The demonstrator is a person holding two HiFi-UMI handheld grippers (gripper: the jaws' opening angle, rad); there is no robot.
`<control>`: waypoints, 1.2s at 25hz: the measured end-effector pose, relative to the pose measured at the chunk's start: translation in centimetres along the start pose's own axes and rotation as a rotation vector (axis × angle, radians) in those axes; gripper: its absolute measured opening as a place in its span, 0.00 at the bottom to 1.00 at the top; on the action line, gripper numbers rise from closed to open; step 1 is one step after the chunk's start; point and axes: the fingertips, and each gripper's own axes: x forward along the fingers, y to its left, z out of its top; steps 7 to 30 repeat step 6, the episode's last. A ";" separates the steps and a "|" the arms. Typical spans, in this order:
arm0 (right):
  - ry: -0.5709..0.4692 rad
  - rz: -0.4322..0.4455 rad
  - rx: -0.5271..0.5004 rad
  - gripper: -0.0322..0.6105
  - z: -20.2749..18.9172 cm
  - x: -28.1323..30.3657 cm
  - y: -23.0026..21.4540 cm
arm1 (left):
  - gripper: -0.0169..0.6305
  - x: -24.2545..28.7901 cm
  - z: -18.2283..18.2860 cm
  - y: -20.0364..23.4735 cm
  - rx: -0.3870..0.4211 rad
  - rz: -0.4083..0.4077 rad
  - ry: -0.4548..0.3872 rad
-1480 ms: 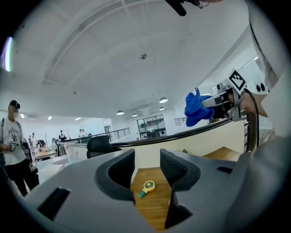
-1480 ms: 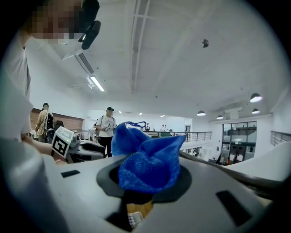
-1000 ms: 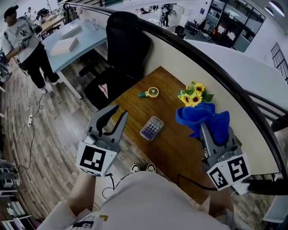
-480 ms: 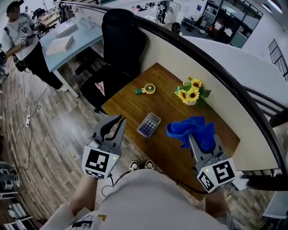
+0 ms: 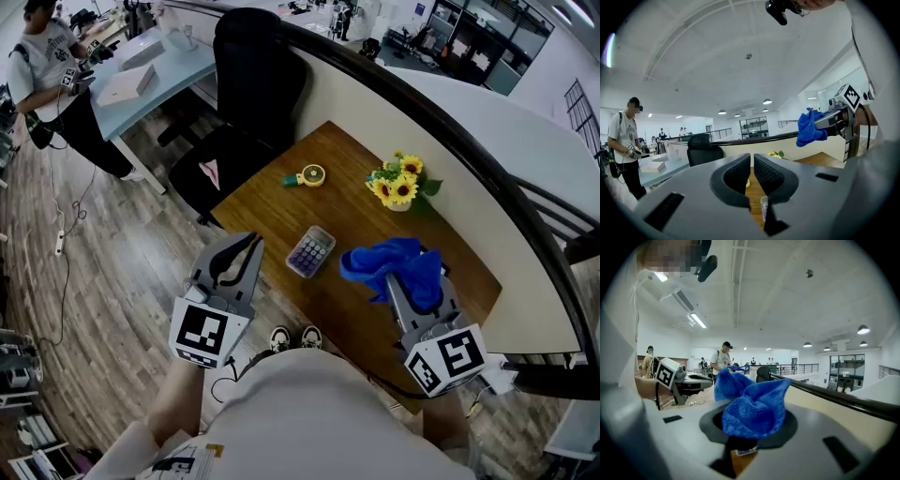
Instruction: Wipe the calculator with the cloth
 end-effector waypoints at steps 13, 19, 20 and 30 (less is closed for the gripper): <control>-0.003 0.000 0.008 0.20 -0.3 -0.4 -1.2 | 0.07 0.5 0.4 -0.9 0.005 0.004 0.007; -0.003 0.000 0.008 0.20 -0.3 -0.4 -1.2 | 0.07 0.5 0.4 -0.9 0.005 0.004 0.007; -0.003 0.000 0.008 0.20 -0.3 -0.4 -1.2 | 0.07 0.5 0.4 -0.9 0.005 0.004 0.007; -0.003 0.000 0.008 0.20 -0.3 -0.4 -1.2 | 0.07 0.5 0.4 -0.9 0.005 0.004 0.007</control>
